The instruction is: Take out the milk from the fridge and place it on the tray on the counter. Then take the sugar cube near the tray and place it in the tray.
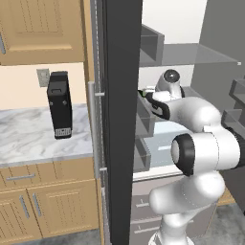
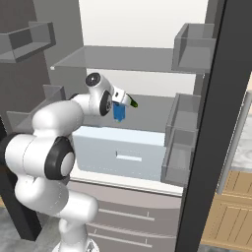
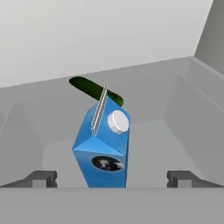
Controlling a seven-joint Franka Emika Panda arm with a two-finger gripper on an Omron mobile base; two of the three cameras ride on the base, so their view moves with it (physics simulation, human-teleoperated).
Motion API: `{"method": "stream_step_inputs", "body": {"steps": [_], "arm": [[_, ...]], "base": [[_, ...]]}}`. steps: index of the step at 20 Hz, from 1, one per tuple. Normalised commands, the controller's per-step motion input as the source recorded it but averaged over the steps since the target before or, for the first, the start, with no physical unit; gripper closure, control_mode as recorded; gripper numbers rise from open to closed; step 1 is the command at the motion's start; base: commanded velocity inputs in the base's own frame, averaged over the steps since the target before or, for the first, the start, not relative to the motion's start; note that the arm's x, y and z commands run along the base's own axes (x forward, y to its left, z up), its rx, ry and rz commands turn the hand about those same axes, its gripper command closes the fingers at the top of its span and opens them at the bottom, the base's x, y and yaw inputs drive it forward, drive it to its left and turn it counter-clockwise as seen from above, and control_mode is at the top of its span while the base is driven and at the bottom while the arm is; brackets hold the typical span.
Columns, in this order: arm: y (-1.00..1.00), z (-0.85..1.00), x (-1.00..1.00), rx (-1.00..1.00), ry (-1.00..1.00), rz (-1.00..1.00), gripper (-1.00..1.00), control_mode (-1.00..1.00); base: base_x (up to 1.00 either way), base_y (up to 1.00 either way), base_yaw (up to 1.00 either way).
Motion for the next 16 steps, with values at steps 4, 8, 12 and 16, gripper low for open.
{"method": "stream_step_inputs", "body": {"steps": [4, 8, 12, 16], "arm": [[0.00, 0.00, 0.20, 0.00, 0.01, -0.02, -1.00, -1.00], [-0.02, -0.19, 0.11, 0.02, 0.02, 0.00, -1.00, -1.00], [-0.01, -0.23, 0.13, 0.01, 0.00, 0.00, -1.00, -1.00], [0.00, -0.09, 0.15, 0.00, -0.01, 0.00, -1.00, -1.00]], "base": [[0.00, 0.00, 0.00], [0.00, 0.00, 0.00], [0.00, 0.00, 0.00], [0.00, 0.00, 0.00]]}}
